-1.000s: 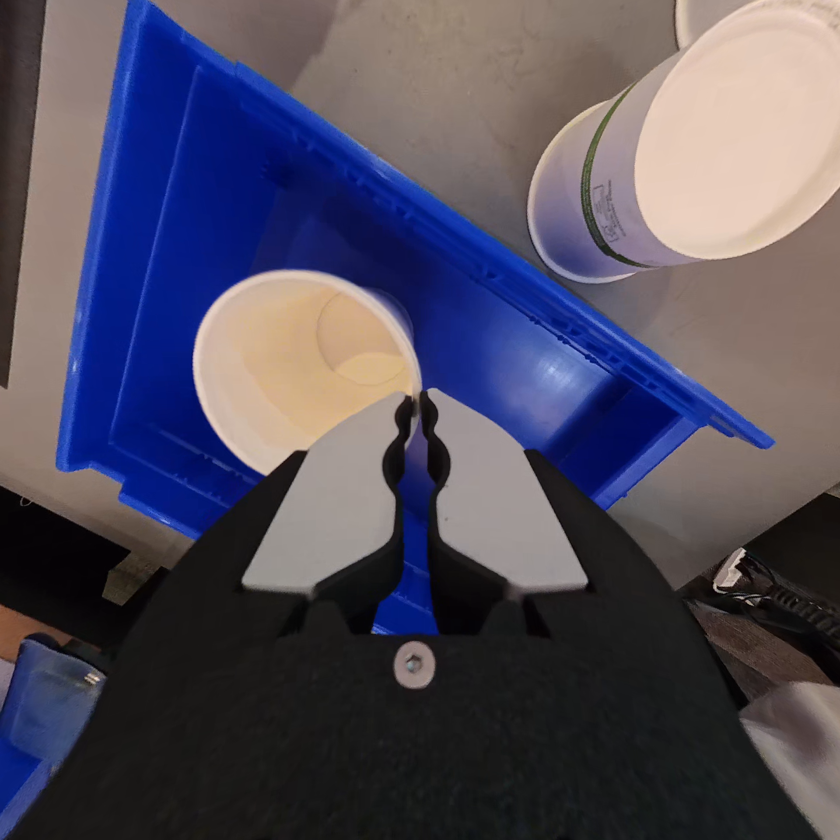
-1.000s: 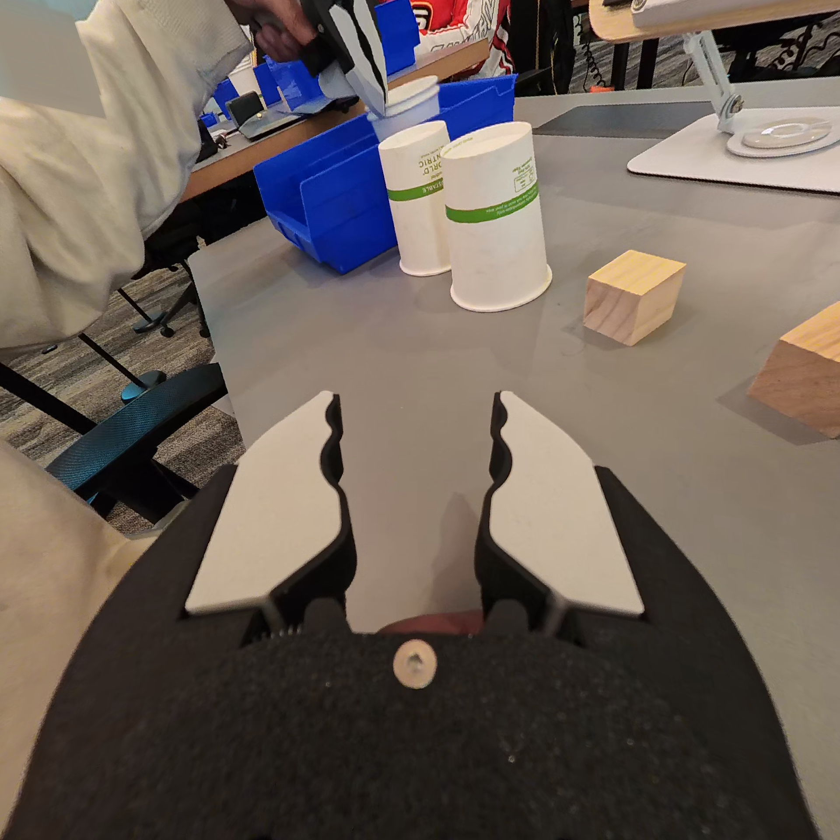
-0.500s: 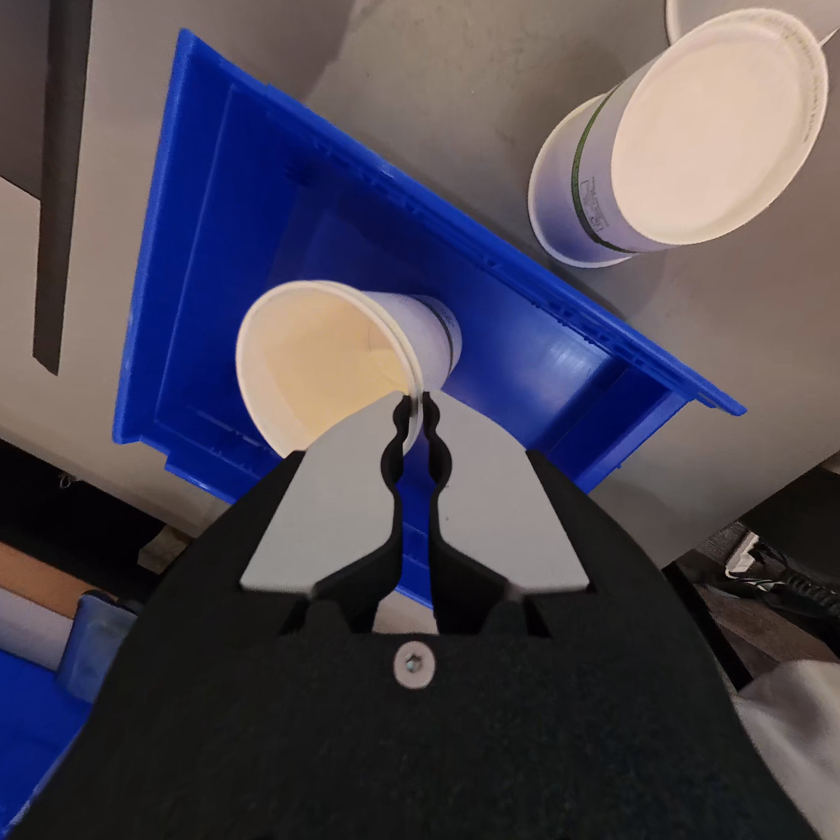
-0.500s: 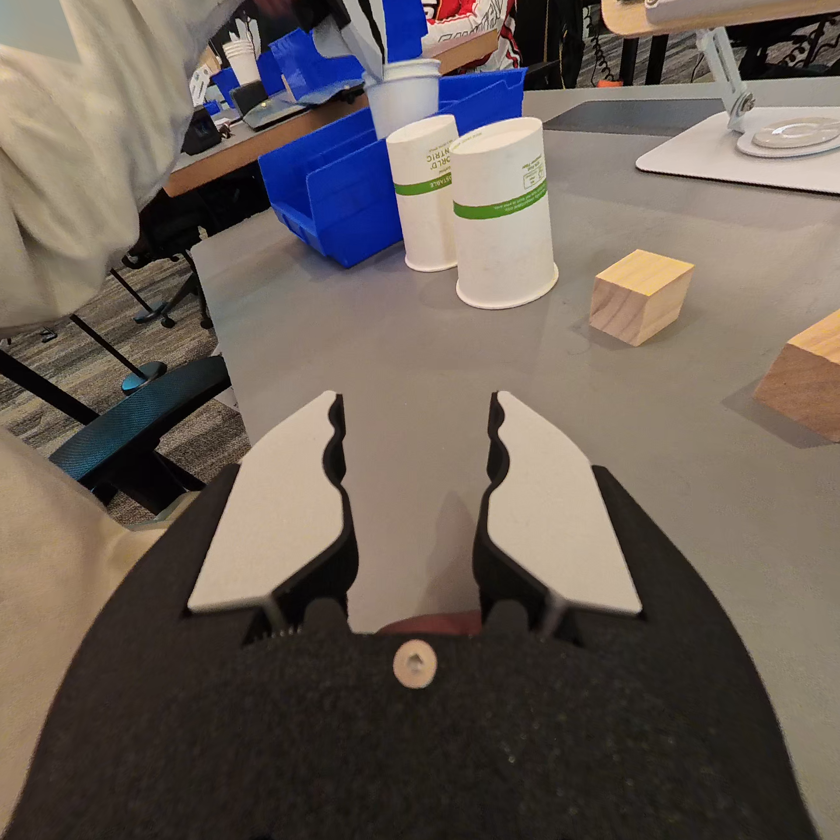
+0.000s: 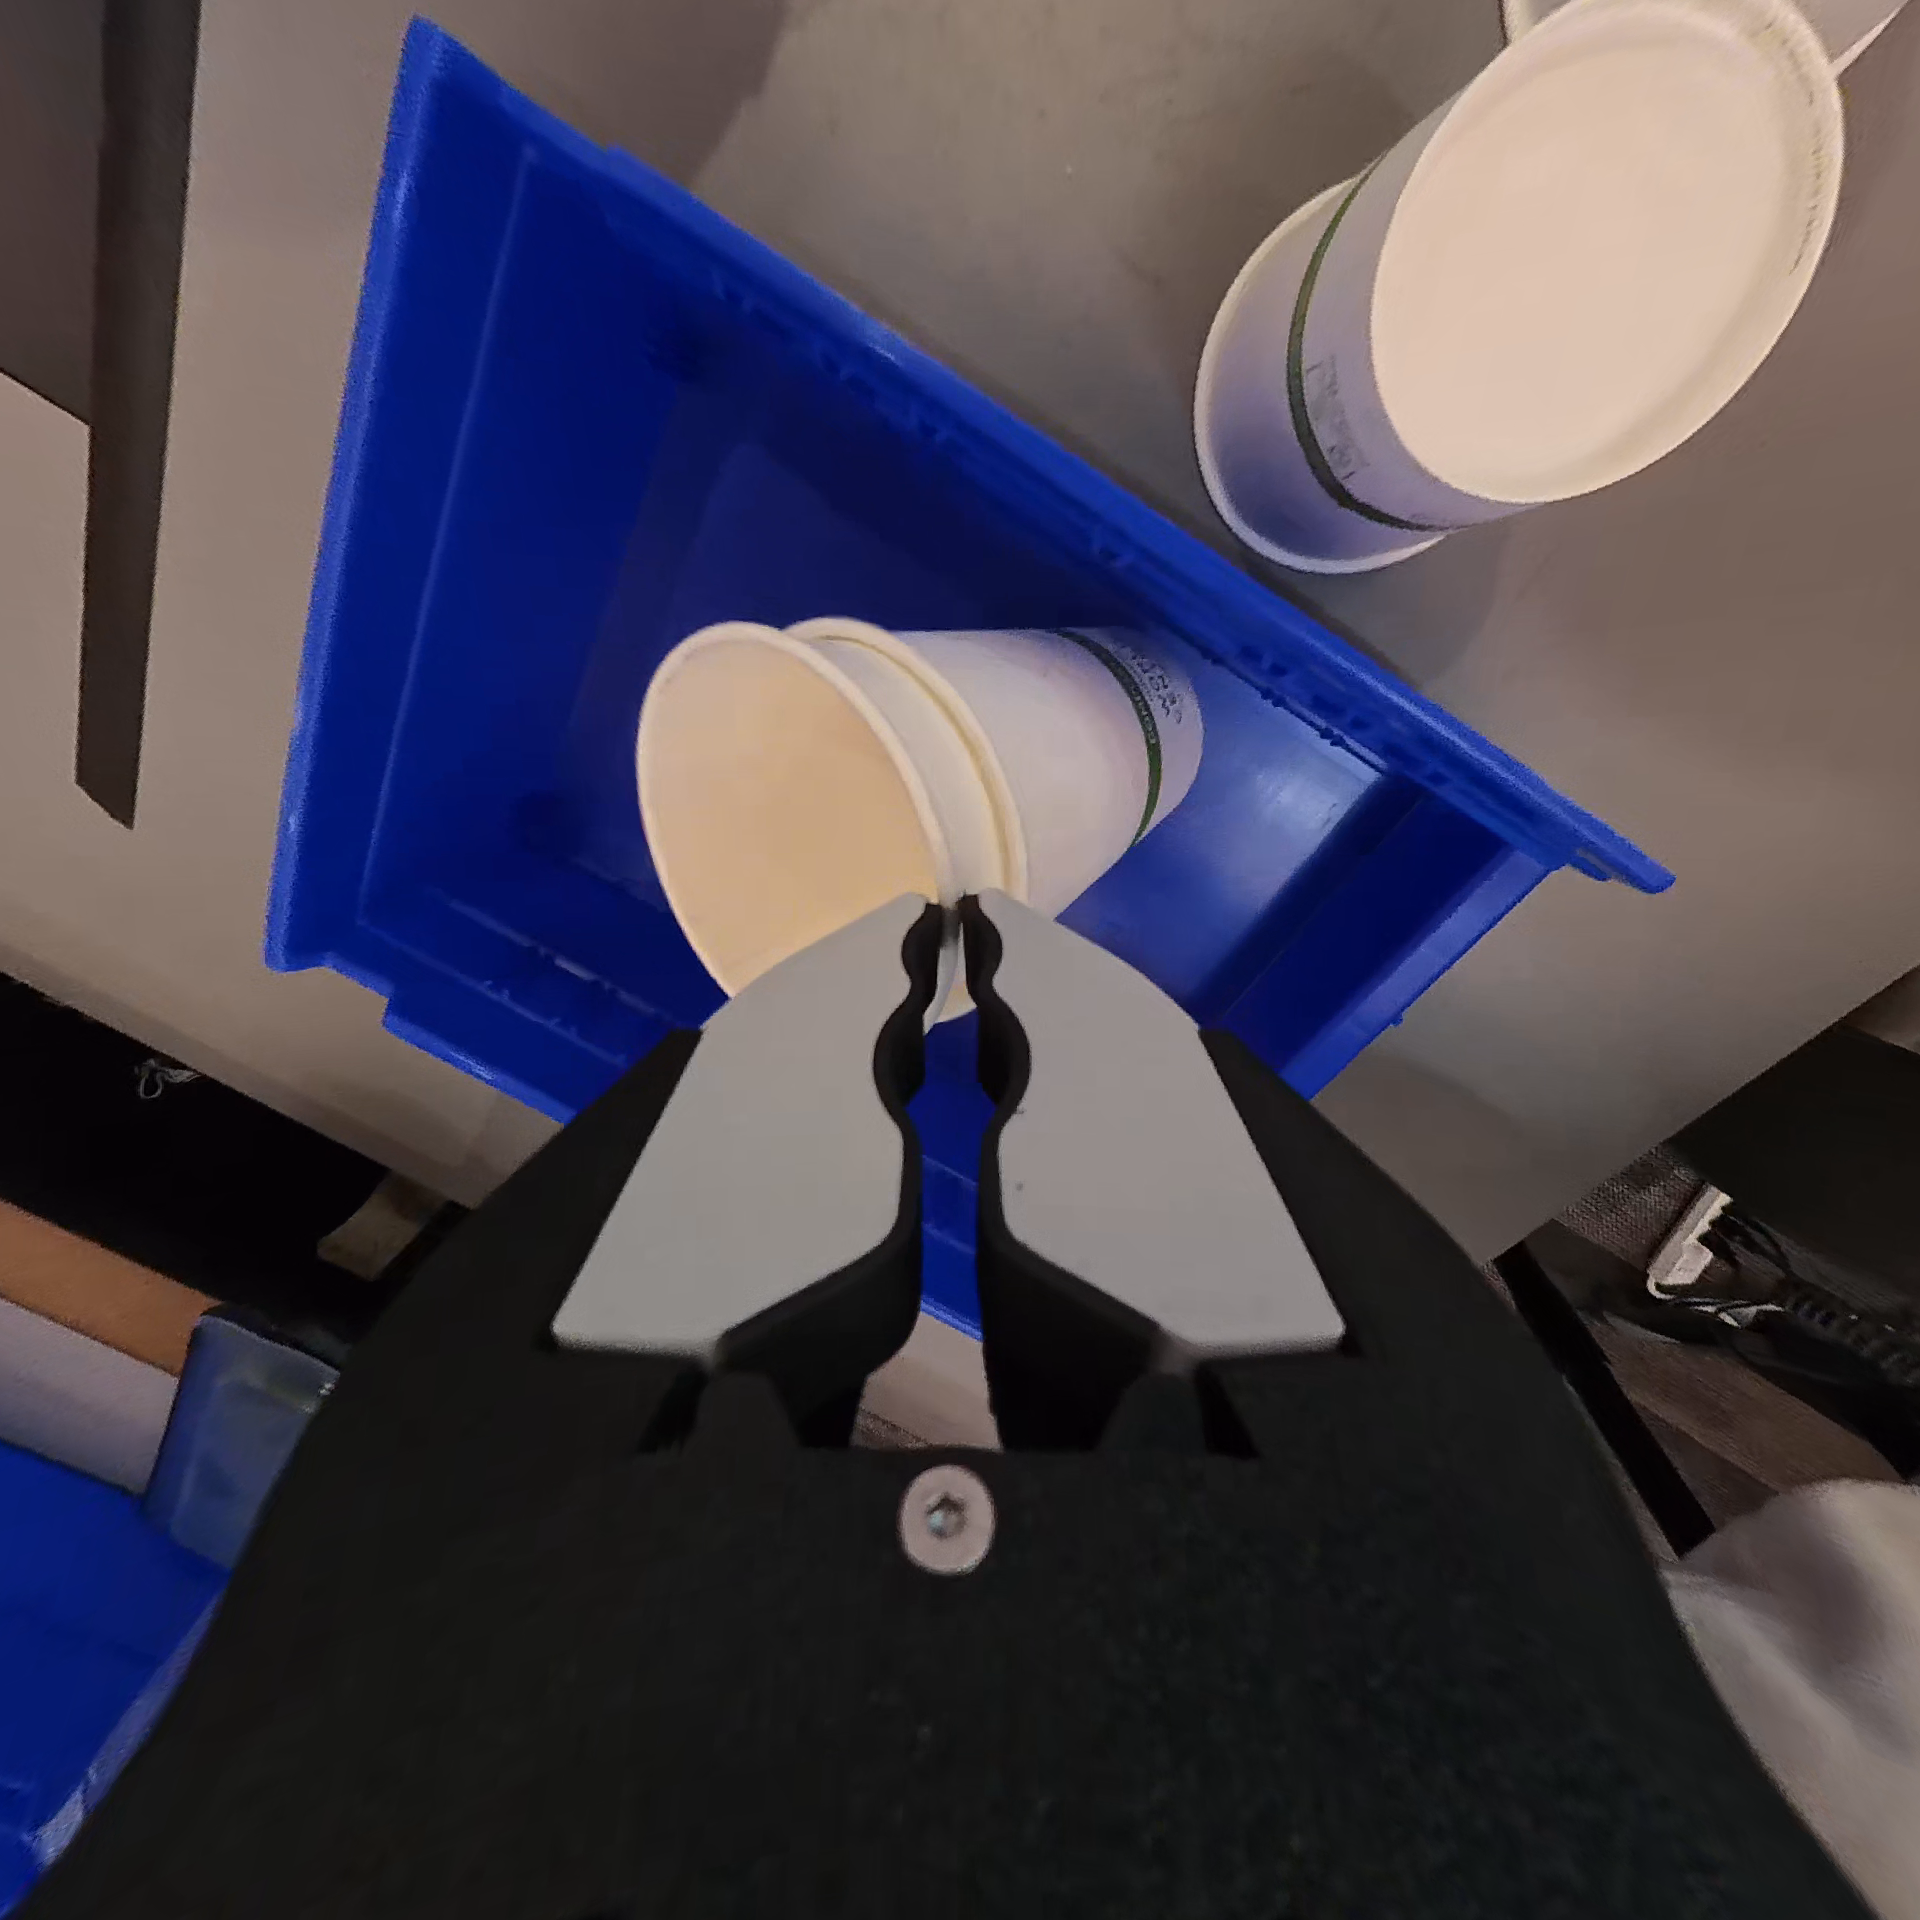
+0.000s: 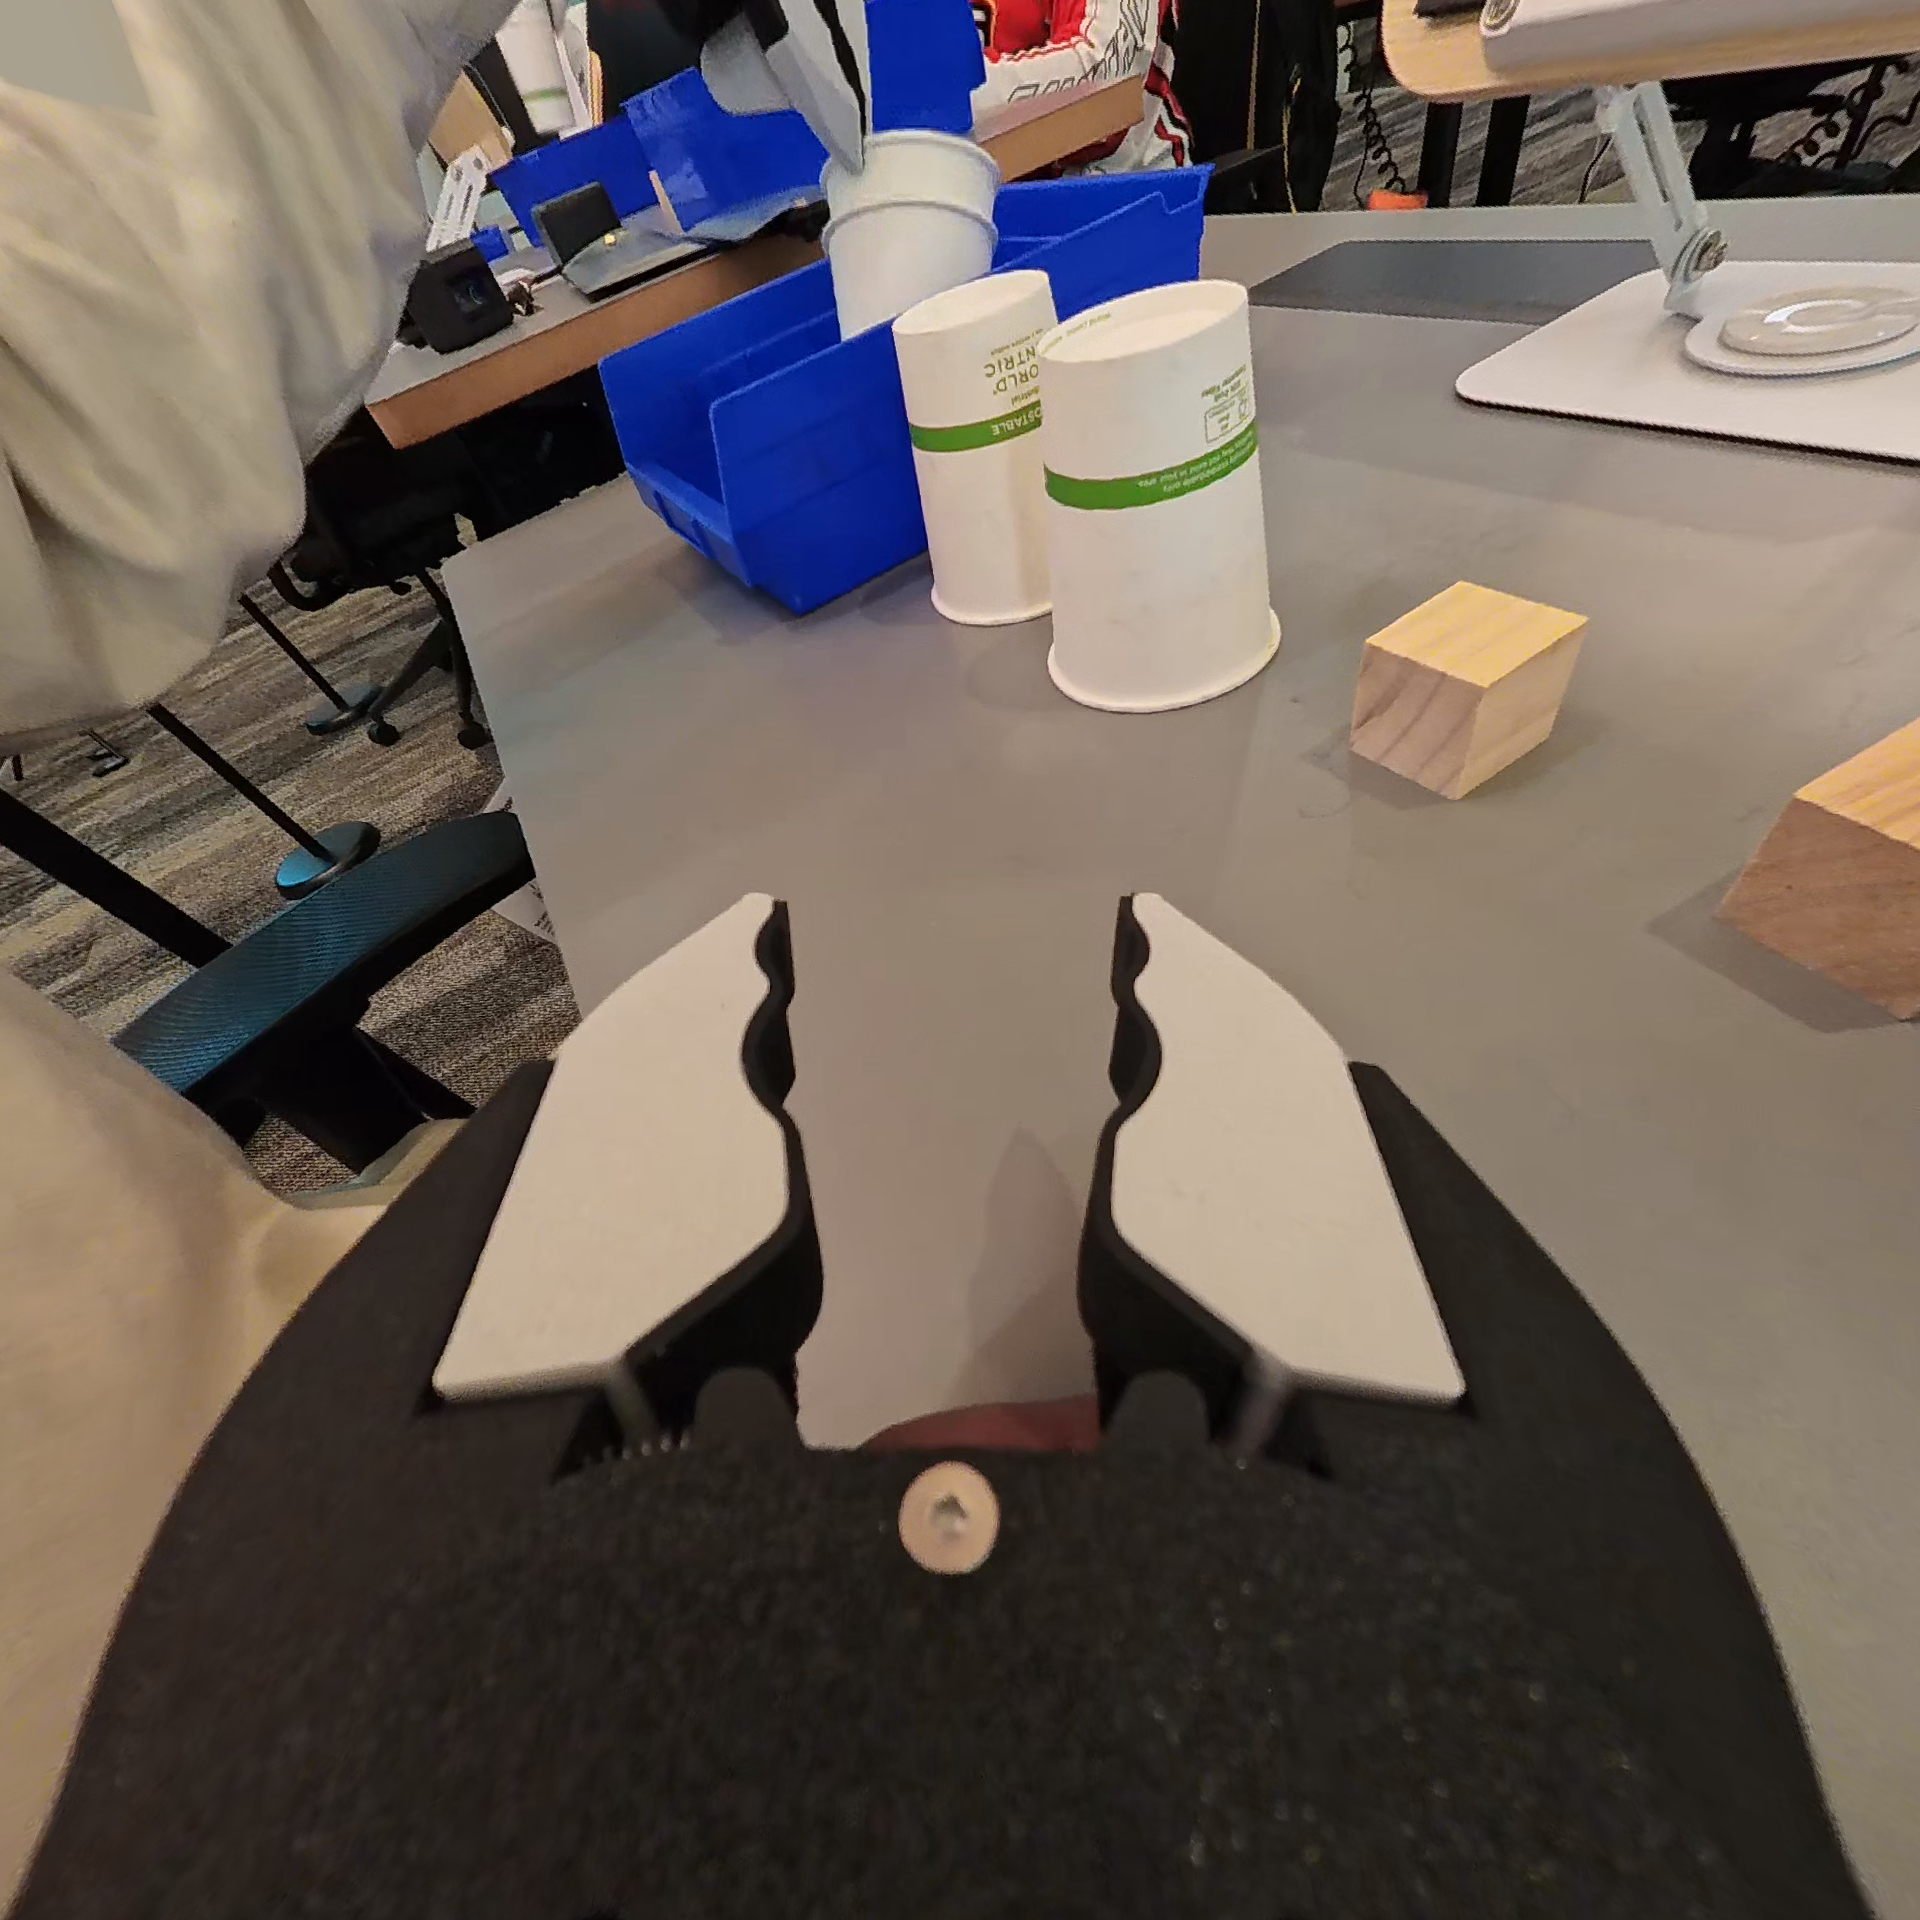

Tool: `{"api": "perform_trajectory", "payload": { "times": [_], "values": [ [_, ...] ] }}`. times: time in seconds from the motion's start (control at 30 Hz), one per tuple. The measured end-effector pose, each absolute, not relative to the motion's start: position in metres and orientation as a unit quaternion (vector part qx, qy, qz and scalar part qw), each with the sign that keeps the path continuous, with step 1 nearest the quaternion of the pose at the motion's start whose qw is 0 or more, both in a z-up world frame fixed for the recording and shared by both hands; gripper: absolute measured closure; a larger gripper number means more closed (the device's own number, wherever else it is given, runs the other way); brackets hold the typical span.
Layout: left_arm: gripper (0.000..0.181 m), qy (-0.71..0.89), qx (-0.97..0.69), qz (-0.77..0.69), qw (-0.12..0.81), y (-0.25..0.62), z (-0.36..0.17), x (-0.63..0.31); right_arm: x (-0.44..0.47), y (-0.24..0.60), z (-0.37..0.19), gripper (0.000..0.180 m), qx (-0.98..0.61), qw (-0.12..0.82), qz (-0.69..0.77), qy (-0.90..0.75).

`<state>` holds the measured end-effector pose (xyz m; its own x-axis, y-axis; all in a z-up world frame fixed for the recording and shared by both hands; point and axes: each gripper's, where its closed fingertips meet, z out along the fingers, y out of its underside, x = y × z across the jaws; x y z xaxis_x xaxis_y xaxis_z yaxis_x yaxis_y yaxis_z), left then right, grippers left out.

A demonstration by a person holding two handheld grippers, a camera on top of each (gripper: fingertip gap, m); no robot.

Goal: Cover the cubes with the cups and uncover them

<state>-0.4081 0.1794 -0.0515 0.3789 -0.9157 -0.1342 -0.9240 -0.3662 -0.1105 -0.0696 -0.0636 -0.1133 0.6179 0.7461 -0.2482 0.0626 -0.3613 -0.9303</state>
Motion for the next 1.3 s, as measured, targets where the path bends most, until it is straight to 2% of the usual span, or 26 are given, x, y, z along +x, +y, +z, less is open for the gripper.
{"api": "perform_trajectory", "payload": {
  "times": [0.03,0.2,0.43,0.57,0.73,1.0,1.13,1.3],
  "values": [
    [0.177,0.555,-0.827,0.022,0.088,0.179,-0.049,-0.408,-0.07,-0.064,-0.113,0.121,-0.75,0.496,0.344,-0.269],
    [0.177,0.558,-0.818,0.013,0.138,0.178,-0.013,-0.401,-0.07,-0.064,-0.113,0.121,-0.75,0.495,0.346,-0.27],
    [0.177,0.54,-0.793,0.007,0.281,0.18,0.059,-0.387,-0.066,-0.059,-0.11,0.121,-0.746,0.509,0.347,-0.253],
    [0.178,0.534,-0.767,-0.014,0.356,0.165,0.086,-0.373,-0.058,-0.052,-0.095,0.118,-0.722,0.528,0.403,-0.195],
    [0.177,0.548,-0.74,-0.044,0.387,0.139,0.094,-0.357,-0.057,-0.045,-0.085,0.11,-0.689,0.534,0.468,-0.143],
    [0.178,0.508,-0.699,-0.22,0.452,0.088,0.107,-0.256,-0.103,-0.008,-0.029,0.087,-0.569,0.574,0.576,-0.119],
    [0.178,0.517,-0.671,-0.287,0.446,0.053,0.101,-0.201,-0.125,0.005,-0.013,0.08,-0.516,0.517,0.679,-0.067],
    [0.178,0.538,-0.638,-0.338,0.435,0.017,0.089,-0.15,-0.117,0.017,-0.005,0.074,-0.458,0.491,0.741,0.014]
  ]
}}
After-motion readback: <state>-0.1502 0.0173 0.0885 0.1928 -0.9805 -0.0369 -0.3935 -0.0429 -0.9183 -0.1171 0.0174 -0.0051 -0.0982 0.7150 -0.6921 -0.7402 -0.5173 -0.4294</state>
